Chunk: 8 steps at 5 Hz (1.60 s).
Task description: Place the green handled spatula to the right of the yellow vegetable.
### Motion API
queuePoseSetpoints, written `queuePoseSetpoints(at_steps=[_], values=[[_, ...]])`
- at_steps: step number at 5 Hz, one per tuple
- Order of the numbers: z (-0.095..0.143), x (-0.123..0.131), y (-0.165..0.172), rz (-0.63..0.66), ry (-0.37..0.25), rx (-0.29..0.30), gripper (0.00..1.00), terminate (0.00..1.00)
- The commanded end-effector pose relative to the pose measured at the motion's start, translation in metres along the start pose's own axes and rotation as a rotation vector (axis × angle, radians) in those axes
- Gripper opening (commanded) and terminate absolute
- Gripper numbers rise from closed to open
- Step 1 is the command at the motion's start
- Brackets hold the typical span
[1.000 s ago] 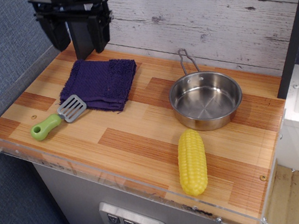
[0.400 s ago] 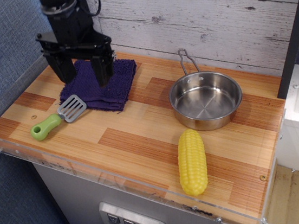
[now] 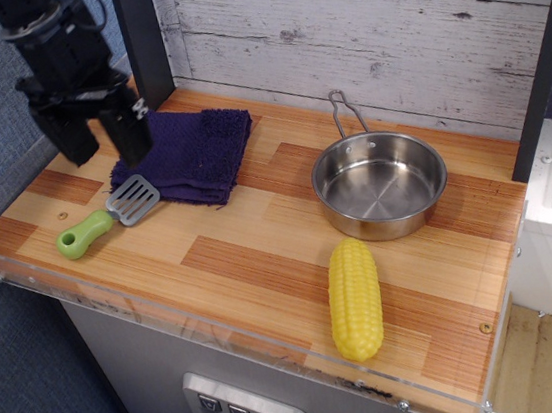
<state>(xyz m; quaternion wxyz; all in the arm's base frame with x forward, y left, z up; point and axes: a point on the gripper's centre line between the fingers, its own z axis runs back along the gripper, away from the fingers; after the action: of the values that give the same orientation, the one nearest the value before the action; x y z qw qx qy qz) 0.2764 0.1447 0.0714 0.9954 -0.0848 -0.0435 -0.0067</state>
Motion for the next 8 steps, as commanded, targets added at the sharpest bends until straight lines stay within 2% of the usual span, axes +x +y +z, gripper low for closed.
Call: queuePoseSetpoints(at_steps=[1,2,4,5,6,8], values=[[-0.013,0.000,0.026,-0.063,0.033,0.051,1.00,0.00],[-0.024,-0.005,0.016,-0.098,0.055,0.077,1.00,0.00],[-0.032,-0.015,0.000,-0.073,0.048,0.074,1.00,0.00],[-0.041,-0.019,-0.002,-0.054,0.071,0.073,1.00,0.00],[-0.045,-0.021,-0.001,-0.037,0.076,0.085,0.00,0.00],[-0.049,-0.019,-0.003,-0.049,0.095,0.102,0.00,0.00]])
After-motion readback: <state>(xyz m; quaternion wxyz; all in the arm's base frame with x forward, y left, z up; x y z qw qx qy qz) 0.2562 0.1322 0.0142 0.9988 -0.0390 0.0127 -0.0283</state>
